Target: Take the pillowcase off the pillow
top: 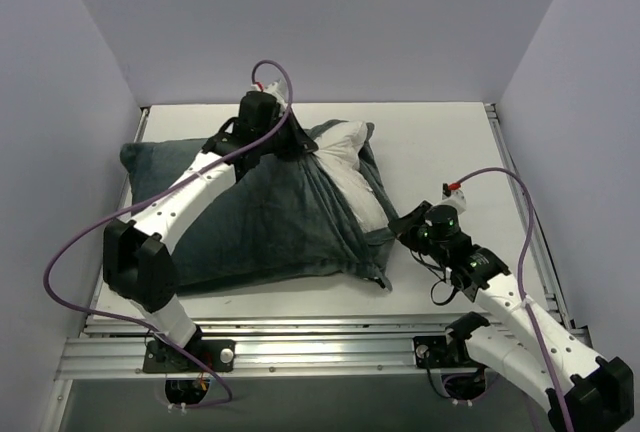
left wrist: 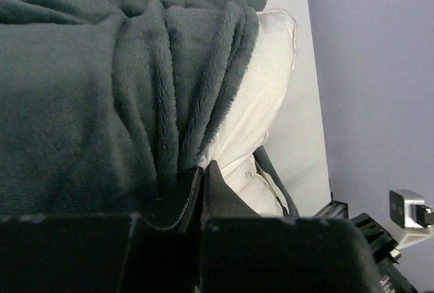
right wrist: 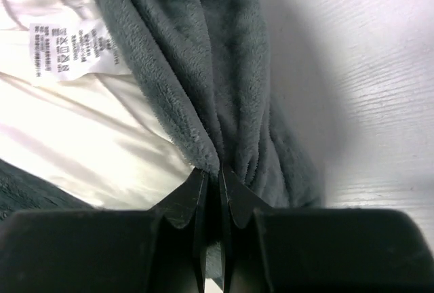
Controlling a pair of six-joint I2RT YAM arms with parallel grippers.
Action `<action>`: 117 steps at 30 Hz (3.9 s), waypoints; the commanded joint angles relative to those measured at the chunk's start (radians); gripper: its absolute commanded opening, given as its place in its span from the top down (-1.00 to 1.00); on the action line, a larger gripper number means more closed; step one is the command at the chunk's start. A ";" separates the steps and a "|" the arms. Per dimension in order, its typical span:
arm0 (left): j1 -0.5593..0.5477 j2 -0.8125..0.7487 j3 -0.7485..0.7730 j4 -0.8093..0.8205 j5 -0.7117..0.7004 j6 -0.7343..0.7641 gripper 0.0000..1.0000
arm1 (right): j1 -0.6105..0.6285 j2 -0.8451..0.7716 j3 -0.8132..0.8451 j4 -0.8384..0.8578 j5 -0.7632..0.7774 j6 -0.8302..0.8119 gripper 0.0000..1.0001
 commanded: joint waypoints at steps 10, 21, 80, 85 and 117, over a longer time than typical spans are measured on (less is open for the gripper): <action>0.297 -0.068 0.087 -0.061 0.045 0.035 0.95 | -0.240 -0.077 -0.092 -0.256 -0.089 -0.060 1.00; 0.446 -0.109 -0.011 0.047 0.175 -0.110 0.95 | -0.301 -0.130 -0.166 -0.065 -0.344 -0.070 1.00; -0.487 0.180 0.038 -0.181 -0.203 0.929 0.95 | -0.275 0.106 -0.058 0.235 -0.514 -0.255 1.00; -0.468 0.048 0.023 -0.085 -0.236 0.862 0.95 | -0.277 0.095 -0.075 0.204 -0.493 -0.255 1.00; -0.183 -0.242 0.072 0.379 -0.631 0.421 0.95 | -0.148 0.074 -0.166 0.158 -0.412 -0.212 1.00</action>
